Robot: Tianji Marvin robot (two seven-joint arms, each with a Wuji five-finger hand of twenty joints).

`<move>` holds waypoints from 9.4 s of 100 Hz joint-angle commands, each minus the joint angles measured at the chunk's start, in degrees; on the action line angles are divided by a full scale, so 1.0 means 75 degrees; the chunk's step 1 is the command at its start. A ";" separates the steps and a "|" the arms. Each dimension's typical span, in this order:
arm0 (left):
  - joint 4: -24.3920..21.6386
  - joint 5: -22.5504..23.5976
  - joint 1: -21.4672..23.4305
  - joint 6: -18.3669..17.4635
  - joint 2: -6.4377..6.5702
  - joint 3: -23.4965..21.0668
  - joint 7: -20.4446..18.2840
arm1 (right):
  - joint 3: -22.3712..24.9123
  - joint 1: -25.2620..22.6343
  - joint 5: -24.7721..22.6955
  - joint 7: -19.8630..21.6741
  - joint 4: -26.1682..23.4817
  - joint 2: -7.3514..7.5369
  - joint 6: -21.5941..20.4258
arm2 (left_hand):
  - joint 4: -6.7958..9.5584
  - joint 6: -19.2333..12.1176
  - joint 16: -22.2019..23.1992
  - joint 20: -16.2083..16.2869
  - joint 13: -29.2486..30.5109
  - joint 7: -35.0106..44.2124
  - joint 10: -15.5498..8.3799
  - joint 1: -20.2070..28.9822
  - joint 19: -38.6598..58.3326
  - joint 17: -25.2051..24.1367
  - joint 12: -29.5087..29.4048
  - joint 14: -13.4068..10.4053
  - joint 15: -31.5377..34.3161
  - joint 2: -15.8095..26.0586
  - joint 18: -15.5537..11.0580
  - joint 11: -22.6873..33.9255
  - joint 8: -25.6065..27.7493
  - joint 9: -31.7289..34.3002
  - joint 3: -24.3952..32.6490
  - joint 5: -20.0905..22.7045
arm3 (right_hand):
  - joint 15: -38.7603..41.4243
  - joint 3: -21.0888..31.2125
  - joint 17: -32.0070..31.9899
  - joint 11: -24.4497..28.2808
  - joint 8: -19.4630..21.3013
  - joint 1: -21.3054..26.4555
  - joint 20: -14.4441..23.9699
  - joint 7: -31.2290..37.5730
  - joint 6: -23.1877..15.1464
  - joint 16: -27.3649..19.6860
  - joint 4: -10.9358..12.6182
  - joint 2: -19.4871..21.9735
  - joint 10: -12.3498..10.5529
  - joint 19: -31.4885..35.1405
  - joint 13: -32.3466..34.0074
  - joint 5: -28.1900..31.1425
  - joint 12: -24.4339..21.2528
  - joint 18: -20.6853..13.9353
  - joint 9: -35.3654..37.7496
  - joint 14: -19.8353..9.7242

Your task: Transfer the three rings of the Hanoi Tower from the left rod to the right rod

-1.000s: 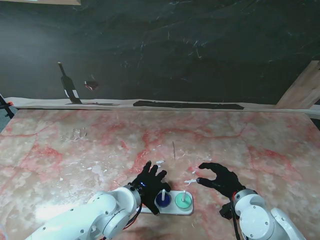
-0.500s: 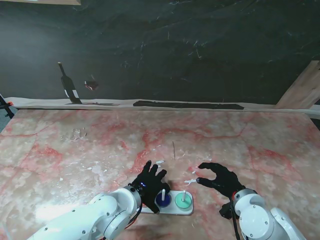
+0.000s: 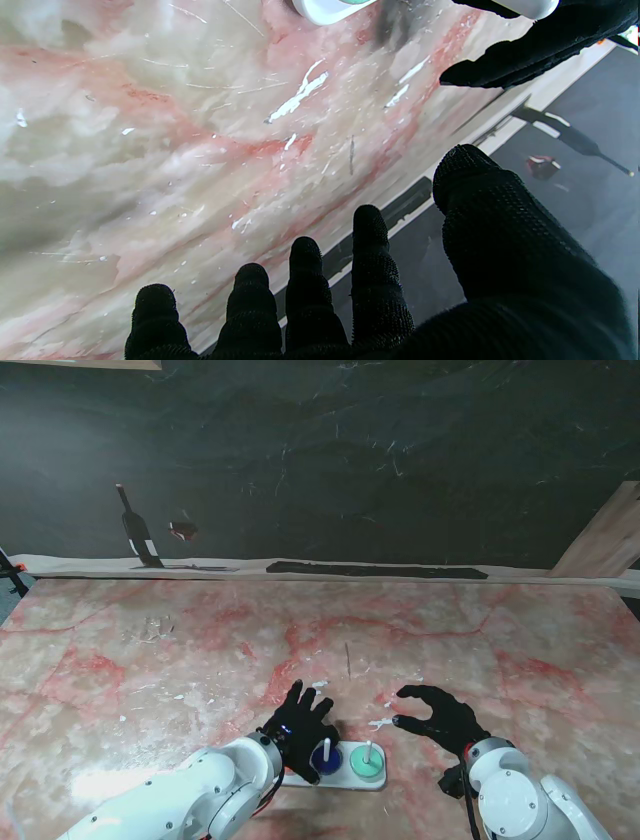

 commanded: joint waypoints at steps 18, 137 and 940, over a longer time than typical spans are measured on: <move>0.0058 -0.0022 0.0020 -0.0021 -0.0026 0.0049 0.0073 | -0.0020 -0.0044 0.0005 -0.0004 -0.0001 0.0001 -0.0026 | 0.0406 -0.0139 0.0165 0.0124 -0.0213 0.0293 0.0098 0.0052 -0.0089 -0.0001 0.0194 0.0117 0.0058 0.0077 0.0080 0.0107 0.0154 -0.0307 0.0347 0.0339 | -0.0052 0.0064 -0.0043 0.0153 -0.0044 -0.0318 -0.0027 -0.0019 0.0079 0.0042 0.0019 -0.0005 -0.0011 -0.0128 -0.0129 -0.0036 0.0065 0.0074 -0.0247 -0.0015; 0.0129 -0.0143 0.0121 -0.0360 -0.0058 -0.0178 0.0355 | 0.0000 -0.0040 0.0103 0.0005 0.0036 -0.0003 -0.0124 | 0.1032 0.0028 0.0636 0.0493 -0.0215 0.1001 -0.0220 -0.0115 -0.0054 0.0001 0.0523 0.0032 0.0139 0.0516 0.0019 0.0489 0.0122 -0.0124 0.0991 0.1563 | -0.0052 0.0075 -0.0043 0.0152 -0.0094 -0.0301 -0.0025 -0.0027 0.0116 0.0039 0.0026 -0.0009 -0.0037 -0.0131 -0.0120 0.0088 0.0066 0.0079 -0.0213 -0.0019; -0.0913 -0.0096 0.2216 0.0385 0.0057 -0.2412 -0.0556 | 0.0070 -0.0076 0.0313 -0.0065 0.0121 -0.0037 -0.0086 | -0.0037 0.1610 0.0594 0.1034 -0.0206 -0.1230 -0.0077 -0.0055 0.0117 -0.0041 0.0007 -0.0035 0.0133 0.0073 0.0054 0.0054 -0.1029 -0.0294 -0.0422 -0.1169 | -0.0055 0.0071 -0.0051 0.0175 -0.0099 -0.0270 -0.0001 -0.0071 0.0107 0.0038 0.0028 -0.0025 -0.0009 -0.0123 -0.0140 -0.0091 0.0074 0.0107 -0.0256 -0.0009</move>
